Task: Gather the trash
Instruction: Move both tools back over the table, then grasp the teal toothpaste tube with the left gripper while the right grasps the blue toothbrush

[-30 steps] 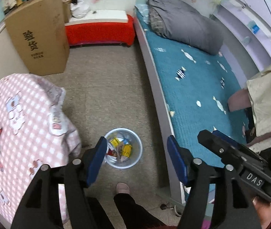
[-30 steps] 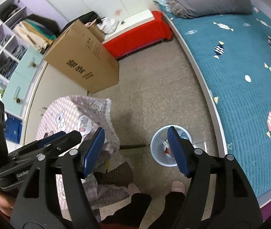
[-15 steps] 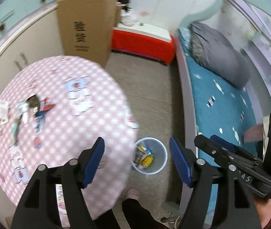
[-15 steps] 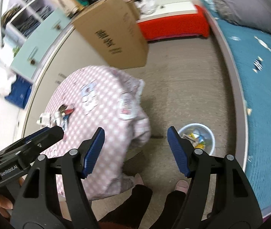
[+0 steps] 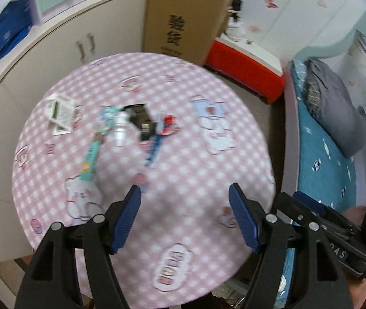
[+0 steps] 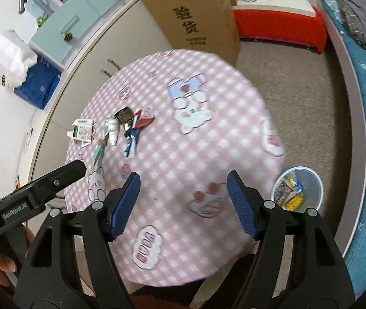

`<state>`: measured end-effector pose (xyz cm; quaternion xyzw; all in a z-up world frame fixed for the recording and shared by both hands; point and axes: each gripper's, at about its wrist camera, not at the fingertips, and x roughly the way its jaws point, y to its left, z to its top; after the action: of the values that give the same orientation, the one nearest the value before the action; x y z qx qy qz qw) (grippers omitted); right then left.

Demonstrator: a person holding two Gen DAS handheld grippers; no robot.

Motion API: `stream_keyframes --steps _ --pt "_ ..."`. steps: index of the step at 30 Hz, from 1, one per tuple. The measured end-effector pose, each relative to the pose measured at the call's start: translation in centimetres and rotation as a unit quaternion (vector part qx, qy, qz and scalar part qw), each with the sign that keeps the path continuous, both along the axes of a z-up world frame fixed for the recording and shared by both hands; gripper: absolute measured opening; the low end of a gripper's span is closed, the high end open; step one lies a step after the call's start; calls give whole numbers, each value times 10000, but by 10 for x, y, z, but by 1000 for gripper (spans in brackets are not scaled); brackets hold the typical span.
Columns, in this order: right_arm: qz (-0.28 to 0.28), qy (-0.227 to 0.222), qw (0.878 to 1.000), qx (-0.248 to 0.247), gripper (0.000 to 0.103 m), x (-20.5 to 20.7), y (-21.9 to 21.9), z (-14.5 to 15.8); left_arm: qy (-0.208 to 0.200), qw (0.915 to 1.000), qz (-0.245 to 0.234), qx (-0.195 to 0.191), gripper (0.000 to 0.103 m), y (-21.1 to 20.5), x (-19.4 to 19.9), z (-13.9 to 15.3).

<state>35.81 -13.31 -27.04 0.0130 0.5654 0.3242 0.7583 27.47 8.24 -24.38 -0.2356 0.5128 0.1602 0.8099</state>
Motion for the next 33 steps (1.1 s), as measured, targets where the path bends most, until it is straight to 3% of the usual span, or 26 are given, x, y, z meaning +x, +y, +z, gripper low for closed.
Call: stream_keyframes --steps 11,20,26,33 --pt "227 205 9993 -221 69 -20 82 -36 476 9979 392 -201 69 92 -35 -52" --pt "199 331 9983 -446 69 -22 112 -57 718 9940 662 -493 69 137 -51 -87" --pt "50 331 9978 -566 69 -12 121 -65 650 9965 299 -431 68 144 -23 -94" --pt "116 271 9971 -701 69 0 146 -73 1004 9931 -60 -605 39 146 12 -119"
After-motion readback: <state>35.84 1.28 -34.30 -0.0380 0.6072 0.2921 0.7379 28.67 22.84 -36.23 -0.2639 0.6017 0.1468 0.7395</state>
